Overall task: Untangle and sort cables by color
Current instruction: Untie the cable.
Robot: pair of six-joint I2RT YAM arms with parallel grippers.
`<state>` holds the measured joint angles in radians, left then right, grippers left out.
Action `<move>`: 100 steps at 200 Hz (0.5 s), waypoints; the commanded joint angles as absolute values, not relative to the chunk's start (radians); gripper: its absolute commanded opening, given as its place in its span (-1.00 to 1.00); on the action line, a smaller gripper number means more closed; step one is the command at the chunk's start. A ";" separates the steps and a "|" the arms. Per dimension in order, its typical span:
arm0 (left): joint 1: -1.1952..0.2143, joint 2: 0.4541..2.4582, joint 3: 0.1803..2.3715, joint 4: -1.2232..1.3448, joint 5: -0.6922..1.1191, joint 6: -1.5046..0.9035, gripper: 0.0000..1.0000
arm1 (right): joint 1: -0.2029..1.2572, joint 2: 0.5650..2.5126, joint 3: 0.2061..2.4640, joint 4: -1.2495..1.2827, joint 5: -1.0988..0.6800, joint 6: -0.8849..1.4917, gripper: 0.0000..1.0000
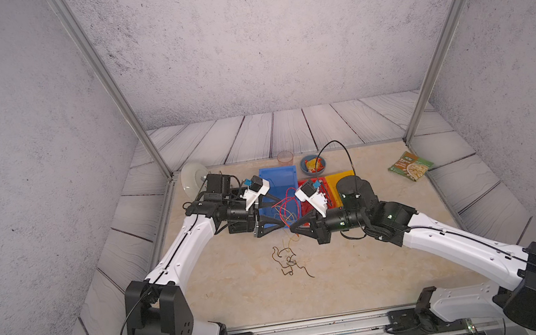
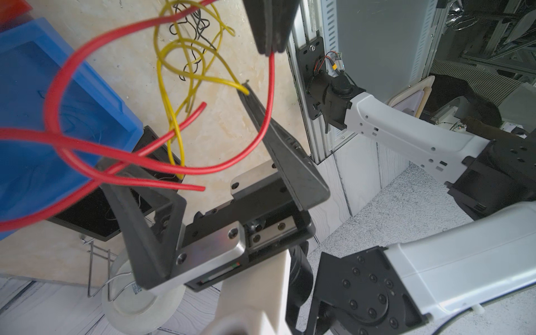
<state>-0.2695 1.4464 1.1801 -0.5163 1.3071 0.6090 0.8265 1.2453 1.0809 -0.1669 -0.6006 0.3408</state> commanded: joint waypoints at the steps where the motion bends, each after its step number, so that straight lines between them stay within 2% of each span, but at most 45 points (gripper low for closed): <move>1: -0.252 1.436 1.180 -0.520 1.320 0.621 0.74 | 0.830 1.251 1.086 -0.154 -0.632 0.334 -1.00; 39: -0.243 1.441 1.209 -0.616 1.342 0.734 -0.77 | 0.830 1.239 1.092 -0.190 -0.604 0.312 -1.00; 47: -0.235 1.439 1.212 -0.636 1.341 0.760 -0.98 | 0.830 1.234 1.094 -0.202 -0.594 0.306 -1.00; 100: -0.169 1.438 1.208 -0.639 1.408 0.787 -1.00 | 0.829 1.225 1.106 -0.235 -0.610 0.293 -1.00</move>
<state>-0.1837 1.4464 1.1870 -0.6006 1.3491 0.7353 0.8265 1.2449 1.0813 -0.2165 -0.6033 0.3153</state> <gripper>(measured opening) 0.042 0.036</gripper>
